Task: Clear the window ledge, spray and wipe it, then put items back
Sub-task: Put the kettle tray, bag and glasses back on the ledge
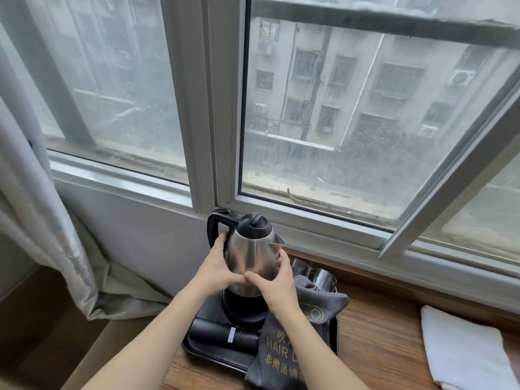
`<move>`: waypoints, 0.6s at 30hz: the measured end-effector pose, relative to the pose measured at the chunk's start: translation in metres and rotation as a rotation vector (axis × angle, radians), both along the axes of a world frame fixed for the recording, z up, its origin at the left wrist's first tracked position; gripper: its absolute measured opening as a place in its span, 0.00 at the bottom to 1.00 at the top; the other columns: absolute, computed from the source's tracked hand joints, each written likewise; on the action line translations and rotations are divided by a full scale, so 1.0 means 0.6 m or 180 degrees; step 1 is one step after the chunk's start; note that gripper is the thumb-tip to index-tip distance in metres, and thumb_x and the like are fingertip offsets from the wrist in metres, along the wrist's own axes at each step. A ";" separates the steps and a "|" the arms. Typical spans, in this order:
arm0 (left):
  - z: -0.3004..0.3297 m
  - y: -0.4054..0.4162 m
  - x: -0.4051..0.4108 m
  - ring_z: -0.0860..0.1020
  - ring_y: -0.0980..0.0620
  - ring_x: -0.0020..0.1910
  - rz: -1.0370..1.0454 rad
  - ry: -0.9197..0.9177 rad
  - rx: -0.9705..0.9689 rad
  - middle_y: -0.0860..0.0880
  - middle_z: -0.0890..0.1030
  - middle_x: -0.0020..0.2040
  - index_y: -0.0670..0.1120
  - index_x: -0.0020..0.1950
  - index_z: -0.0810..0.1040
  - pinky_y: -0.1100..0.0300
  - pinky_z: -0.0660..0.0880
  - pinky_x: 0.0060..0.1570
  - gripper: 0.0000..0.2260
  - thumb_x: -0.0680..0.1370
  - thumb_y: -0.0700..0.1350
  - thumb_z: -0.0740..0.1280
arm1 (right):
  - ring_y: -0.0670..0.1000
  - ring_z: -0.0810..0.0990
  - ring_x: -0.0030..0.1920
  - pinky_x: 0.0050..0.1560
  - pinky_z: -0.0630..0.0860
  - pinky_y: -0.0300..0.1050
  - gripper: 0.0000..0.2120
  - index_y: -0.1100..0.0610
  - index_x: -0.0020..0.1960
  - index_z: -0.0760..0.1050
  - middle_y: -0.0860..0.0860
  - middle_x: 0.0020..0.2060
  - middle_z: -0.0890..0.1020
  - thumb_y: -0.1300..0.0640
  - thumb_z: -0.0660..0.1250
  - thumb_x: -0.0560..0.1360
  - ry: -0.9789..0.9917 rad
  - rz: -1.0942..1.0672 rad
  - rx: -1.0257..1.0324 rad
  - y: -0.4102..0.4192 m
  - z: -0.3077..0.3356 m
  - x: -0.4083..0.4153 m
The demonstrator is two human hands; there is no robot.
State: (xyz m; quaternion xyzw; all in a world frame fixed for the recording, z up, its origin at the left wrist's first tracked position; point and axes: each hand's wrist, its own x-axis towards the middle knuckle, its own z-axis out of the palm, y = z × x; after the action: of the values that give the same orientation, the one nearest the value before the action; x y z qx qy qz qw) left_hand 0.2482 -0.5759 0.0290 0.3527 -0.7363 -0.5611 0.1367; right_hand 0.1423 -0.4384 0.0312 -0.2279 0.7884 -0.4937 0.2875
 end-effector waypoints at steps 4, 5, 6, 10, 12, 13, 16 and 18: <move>-0.004 0.011 0.003 0.66 0.58 0.72 -0.0009 0.0121 -0.0182 0.57 0.66 0.73 0.54 0.79 0.51 0.55 0.64 0.73 0.63 0.52 0.58 0.85 | 0.48 0.68 0.72 0.71 0.68 0.47 0.53 0.46 0.79 0.55 0.46 0.72 0.68 0.41 0.80 0.62 0.0144 0.0004 0.0001 0.017 -0.003 -0.002; -0.004 0.016 0.006 0.66 0.59 0.72 0.0000 0.0141 -0.0210 0.57 0.66 0.74 0.55 0.79 0.51 0.55 0.64 0.73 0.63 0.53 0.59 0.85 | 0.48 0.68 0.71 0.71 0.68 0.46 0.52 0.46 0.79 0.55 0.46 0.71 0.69 0.41 0.80 0.63 0.0176 0.0004 0.0003 0.022 -0.004 -0.001; -0.006 0.019 0.008 0.66 0.59 0.72 0.0010 0.0159 -0.0224 0.57 0.66 0.74 0.55 0.79 0.51 0.55 0.64 0.73 0.63 0.53 0.58 0.85 | 0.47 0.68 0.71 0.71 0.68 0.46 0.52 0.46 0.78 0.55 0.45 0.71 0.69 0.41 0.80 0.63 0.0210 0.0007 0.0013 0.026 -0.004 0.000; -0.010 0.035 0.018 0.68 0.59 0.71 0.0019 0.0233 -0.0237 0.56 0.68 0.73 0.55 0.78 0.52 0.53 0.66 0.73 0.62 0.53 0.58 0.85 | 0.48 0.68 0.71 0.71 0.68 0.50 0.52 0.46 0.78 0.56 0.45 0.70 0.70 0.39 0.80 0.62 0.0290 0.0017 0.0092 0.040 -0.006 0.008; -0.012 0.041 0.022 0.69 0.58 0.70 0.0026 0.0231 -0.0277 0.56 0.69 0.72 0.55 0.78 0.53 0.53 0.66 0.72 0.61 0.53 0.58 0.85 | 0.48 0.69 0.70 0.71 0.69 0.51 0.52 0.46 0.77 0.57 0.45 0.68 0.71 0.38 0.80 0.61 0.0345 0.0014 0.0131 0.045 -0.006 0.012; -0.010 0.044 0.024 0.69 0.58 0.70 0.0020 0.0230 -0.0295 0.56 0.69 0.72 0.55 0.78 0.53 0.53 0.67 0.72 0.61 0.53 0.58 0.85 | 0.48 0.69 0.69 0.71 0.69 0.51 0.51 0.46 0.76 0.58 0.45 0.67 0.71 0.37 0.79 0.60 0.0356 0.0007 0.0140 0.048 -0.007 0.014; -0.009 0.050 0.026 0.68 0.59 0.71 -0.0025 0.0240 -0.0391 0.57 0.68 0.73 0.55 0.78 0.53 0.52 0.66 0.72 0.61 0.52 0.58 0.85 | 0.48 0.72 0.64 0.67 0.71 0.49 0.46 0.45 0.71 0.61 0.46 0.62 0.73 0.37 0.79 0.60 0.0387 0.0004 0.0159 0.059 -0.008 0.018; -0.009 0.051 0.026 0.67 0.59 0.72 -0.0055 0.0213 -0.0441 0.57 0.67 0.74 0.55 0.78 0.53 0.53 0.65 0.73 0.61 0.53 0.58 0.85 | 0.49 0.73 0.62 0.64 0.72 0.47 0.42 0.44 0.67 0.62 0.46 0.59 0.73 0.37 0.79 0.61 0.0428 0.0012 0.0177 0.062 -0.009 0.017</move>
State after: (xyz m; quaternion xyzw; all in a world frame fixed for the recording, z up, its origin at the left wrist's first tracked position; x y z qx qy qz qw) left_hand 0.2638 -0.5454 0.0235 0.3170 -0.7714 -0.5214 0.1804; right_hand 0.1526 -0.4010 0.0256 -0.2540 0.8189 -0.4547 0.2411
